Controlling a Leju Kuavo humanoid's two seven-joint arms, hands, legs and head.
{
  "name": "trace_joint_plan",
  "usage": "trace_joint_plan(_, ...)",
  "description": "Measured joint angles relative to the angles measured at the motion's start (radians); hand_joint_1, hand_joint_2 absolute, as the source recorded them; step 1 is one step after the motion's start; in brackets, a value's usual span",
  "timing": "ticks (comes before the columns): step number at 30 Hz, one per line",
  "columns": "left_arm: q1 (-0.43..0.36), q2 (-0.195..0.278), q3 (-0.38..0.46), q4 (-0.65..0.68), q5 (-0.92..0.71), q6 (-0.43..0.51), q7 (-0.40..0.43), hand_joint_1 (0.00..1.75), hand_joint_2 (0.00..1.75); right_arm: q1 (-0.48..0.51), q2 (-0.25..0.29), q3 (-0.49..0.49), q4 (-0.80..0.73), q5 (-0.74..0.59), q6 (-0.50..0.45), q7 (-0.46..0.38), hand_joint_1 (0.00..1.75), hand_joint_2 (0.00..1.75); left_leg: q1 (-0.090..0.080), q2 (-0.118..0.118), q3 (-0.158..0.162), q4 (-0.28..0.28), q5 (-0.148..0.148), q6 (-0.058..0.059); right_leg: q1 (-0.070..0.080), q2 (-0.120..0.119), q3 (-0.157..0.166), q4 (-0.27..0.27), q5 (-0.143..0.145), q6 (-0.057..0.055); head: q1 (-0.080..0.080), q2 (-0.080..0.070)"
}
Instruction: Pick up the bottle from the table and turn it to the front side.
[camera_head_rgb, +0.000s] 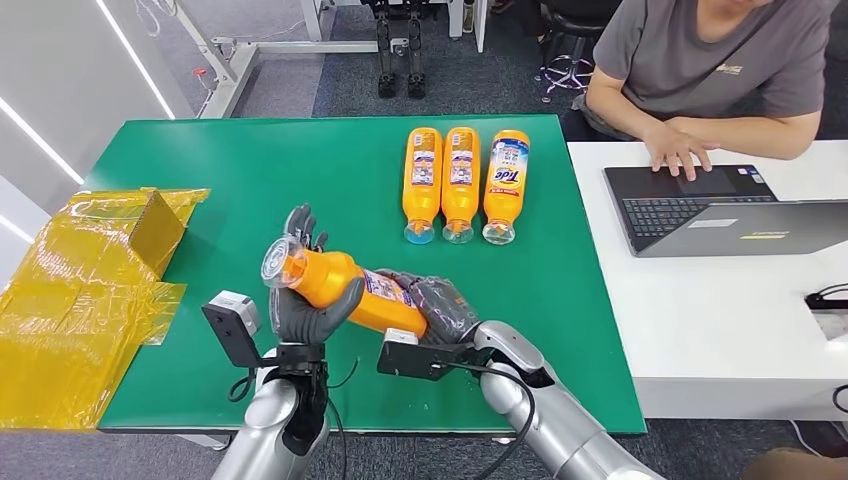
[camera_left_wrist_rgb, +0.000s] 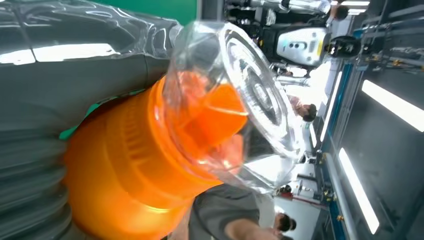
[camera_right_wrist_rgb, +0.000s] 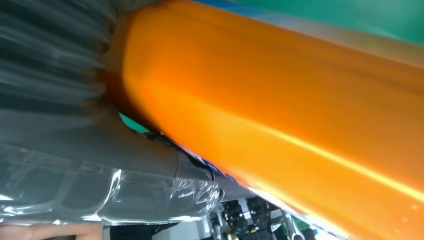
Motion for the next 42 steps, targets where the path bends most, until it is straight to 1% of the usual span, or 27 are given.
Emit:
trace_joint_plan(9, 0.015, -0.003, 0.015, -0.039, -0.027, 0.053, 0.000, 0.01, 1.75, -0.004, 0.000, 0.010, 0.007, -0.003, 0.000, 0.003, 1.75, 1.75, 0.000, 0.000, 0.000, 0.000, 0.000, 0.000, 0.000, 0.000, 0.000, 0.000, 0.000, 0.000, 0.000, 0.000)
trace_joint_plan(10, 0.019, -0.005, 0.019, -0.045, -0.026, 0.051, 0.000, 0.41, 1.75, -0.005, 0.000, 0.013, 0.007, -0.002, -0.001, 0.003, 1.75, 1.75, 0.000, 0.000, 0.000, 0.000, 0.000, 0.000, 0.000, 0.000, 0.000, 0.000, 0.000, 0.000, 0.000, 0.000)
trace_joint_plan(13, 0.025, -0.006, 0.027, -0.059, -0.015, 0.028, 0.000, 1.70, 1.75, -0.006, 0.000, 0.017, 0.007, 0.005, -0.012, 0.007, 1.75, 1.75, 0.000, 0.000, 0.000, 0.000, 0.000, 0.000, 0.000, 0.000, 0.000, 0.000, 0.000, 0.000, 0.000, 0.000)
trace_joint_plan(14, 0.026, -0.006, 0.029, -0.061, -0.006, 0.012, 0.000, 1.75, 1.75, -0.006, 0.000, 0.018, 0.006, 0.008, -0.017, 0.008, 1.75, 1.75, 0.000, 0.000, 0.000, 0.000, 0.000, 0.000, 0.000, 0.000, 0.000, 0.000, 0.000, 0.000, 0.000, 0.000)
trace_joint_plan(23, 0.027, -0.004, 0.035, -0.062, 0.062, -0.168, 0.003, 1.75, 1.75, -0.007, 0.000, 0.012, 0.005, 0.043, -0.065, 0.008, 1.75, 1.75, 0.000, 0.000, 0.000, 0.000, 0.000, 0.000, 0.000, 0.000, 0.000, 0.000, 0.000, 0.000, 0.000, 0.000)
trace_joint_plan(32, 0.021, 0.002, 0.036, -0.062, 0.019, -0.221, 0.004, 1.75, 1.75, 0.003, 0.000, -0.001, -0.006, 0.055, -0.093, -0.011, 1.75, 1.75, 0.000, 0.000, 0.000, 0.000, 0.000, 0.000, 0.000, 0.000, 0.000, 0.000, 0.000, 0.000, 0.000, 0.000)
trace_joint_plan(34, 0.020, 0.001, 0.038, -0.062, 0.015, -0.228, 0.004, 1.75, 1.75, 0.008, 0.000, -0.004, -0.011, 0.055, -0.100, -0.013, 1.67, 1.75, 0.000, 0.000, 0.000, 0.000, 0.000, 0.000, 0.000, 0.000, 0.000, 0.000, 0.000, 0.000, 0.000, 0.000)
trace_joint_plan(35, 0.020, 0.001, 0.040, -0.062, 0.014, -0.231, 0.004, 1.75, 1.75, 0.011, 0.000, -0.006, -0.014, 0.055, -0.106, -0.013, 1.30, 1.75, 0.000, 0.000, 0.000, 0.000, 0.000, 0.000, 0.000, 0.000, 0.000, 0.000, 0.000, 0.000, 0.000, 0.000)
trace_joint_plan(36, 0.020, 0.001, 0.041, -0.062, 0.012, -0.235, 0.005, 1.75, 1.75, 0.014, 0.000, -0.008, -0.017, 0.055, -0.114, -0.014, 0.87, 1.75, 0.000, 0.000, 0.000, 0.000, 0.000, 0.000, 0.000, 0.000, 0.000, 0.000, 0.000, 0.000, 0.000, 0.000)
trace_joint_plan(38, 0.019, 0.000, 0.043, -0.062, 0.010, -0.239, 0.006, 1.75, 1.75, 0.020, 0.000, -0.010, -0.024, 0.051, -0.130, -0.015, 0.07, 1.75, 0.000, 0.000, 0.000, 0.000, 0.000, 0.000, 0.000, 0.000, 0.000, 0.000, 0.000, 0.000, 0.000, 0.000)
trace_joint_plan(39, 0.019, 0.000, 0.043, -0.062, 0.008, -0.239, 0.008, 1.75, 1.75, 0.023, 0.000, -0.010, -0.027, 0.046, -0.137, -0.018, 0.00, 1.75, 0.000, 0.000, 0.000, 0.000, 0.000, 0.000, 0.000, 0.000, 0.000, 0.000, 0.000, 0.000, 0.000, 0.000)
trace_joint_plan(42, 0.018, 0.000, 0.043, -0.062, 0.001, -0.237, 0.019, 1.75, 1.75, 0.035, 0.010, -0.011, -0.046, 0.016, -0.157, -0.036, 0.00, 1.75, 0.000, 0.000, 0.000, 0.000, 0.000, 0.000, 0.000, 0.000, 0.000, 0.000, 0.000, 0.000, 0.000, 0.000)
